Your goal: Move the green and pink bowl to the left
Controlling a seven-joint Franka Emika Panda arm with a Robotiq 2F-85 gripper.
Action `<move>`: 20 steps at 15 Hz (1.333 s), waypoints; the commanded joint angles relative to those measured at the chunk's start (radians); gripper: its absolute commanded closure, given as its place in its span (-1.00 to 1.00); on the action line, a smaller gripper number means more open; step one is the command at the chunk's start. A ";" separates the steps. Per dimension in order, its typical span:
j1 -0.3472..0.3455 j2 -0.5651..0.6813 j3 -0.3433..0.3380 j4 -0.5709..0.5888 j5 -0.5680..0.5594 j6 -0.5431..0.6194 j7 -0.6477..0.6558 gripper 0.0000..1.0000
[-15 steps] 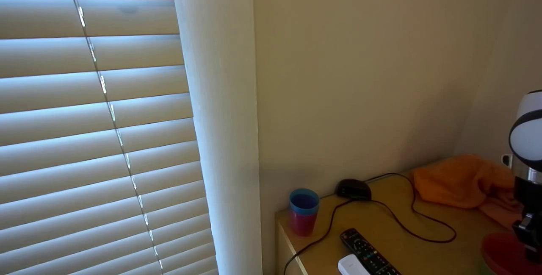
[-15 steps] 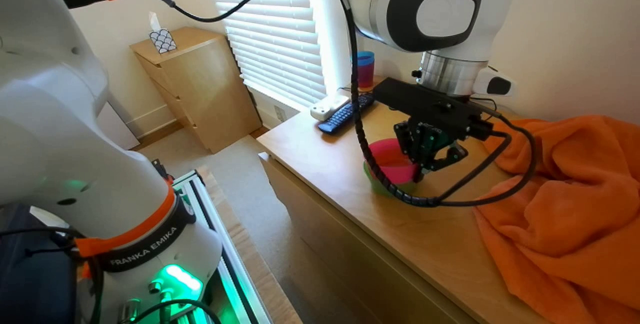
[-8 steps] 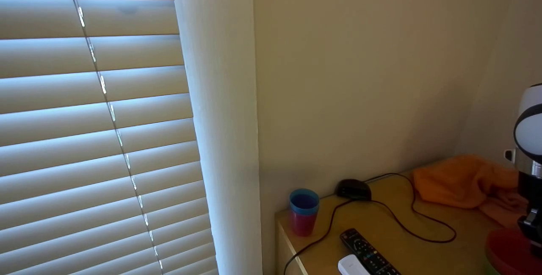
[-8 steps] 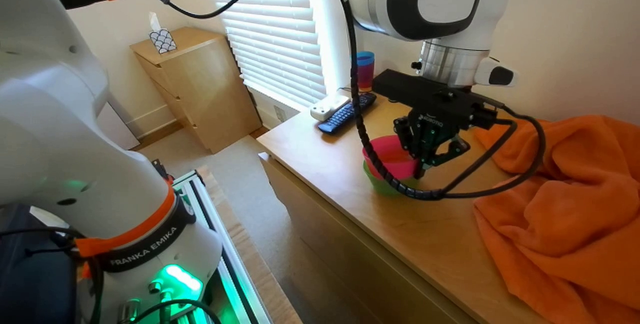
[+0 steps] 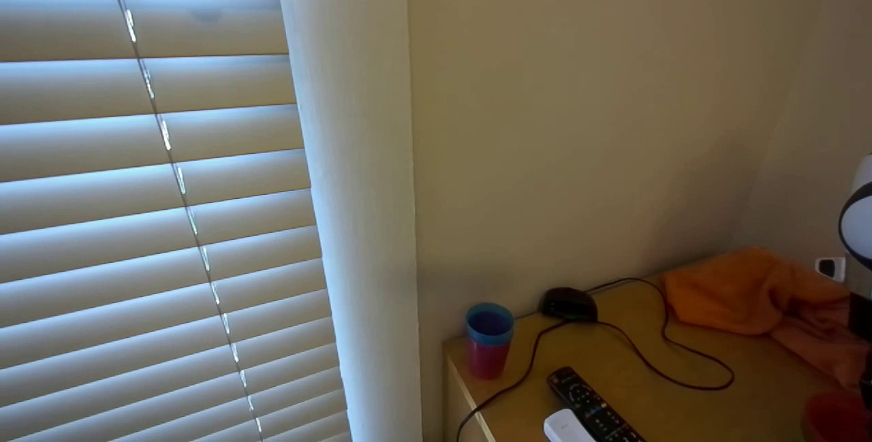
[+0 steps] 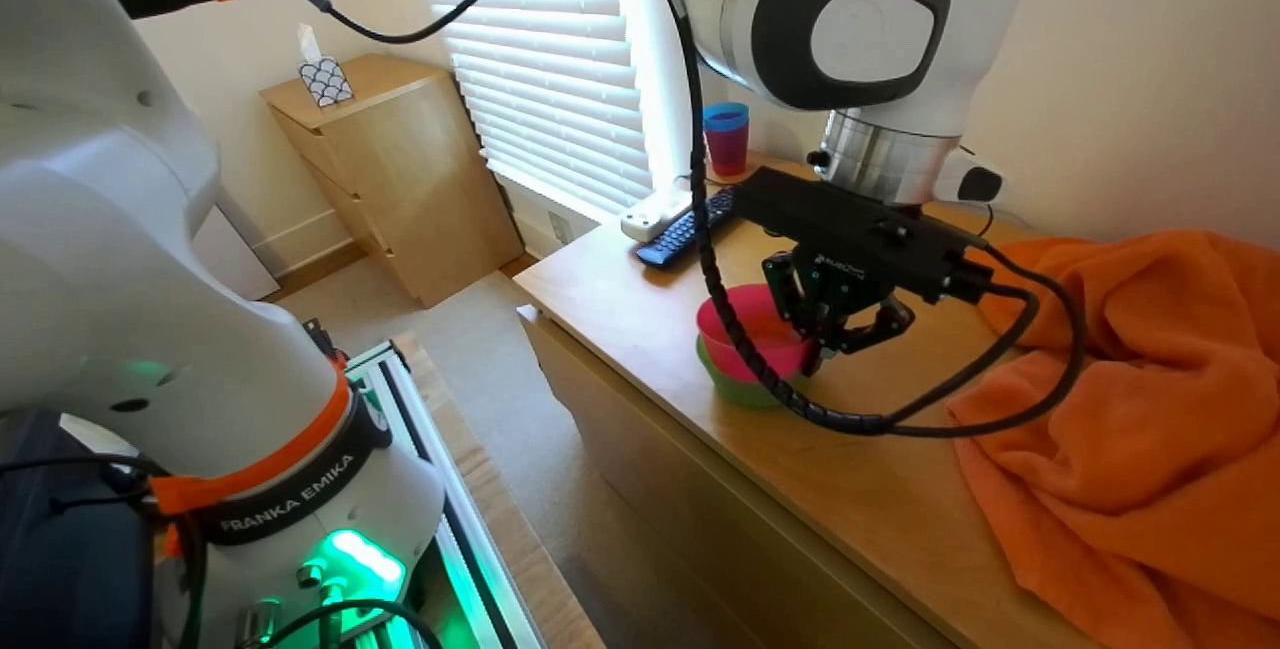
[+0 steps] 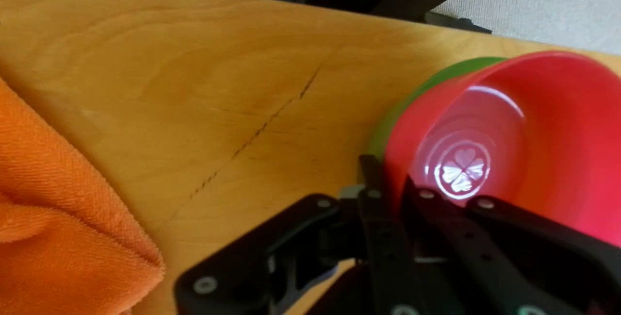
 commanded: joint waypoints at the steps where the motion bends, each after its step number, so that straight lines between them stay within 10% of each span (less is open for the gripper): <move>1: -0.032 -0.097 0.018 -0.081 0.075 0.001 -0.153 0.97; 20: 0.341 -0.397 0.206 -0.398 0.249 0.242 0.348 0.97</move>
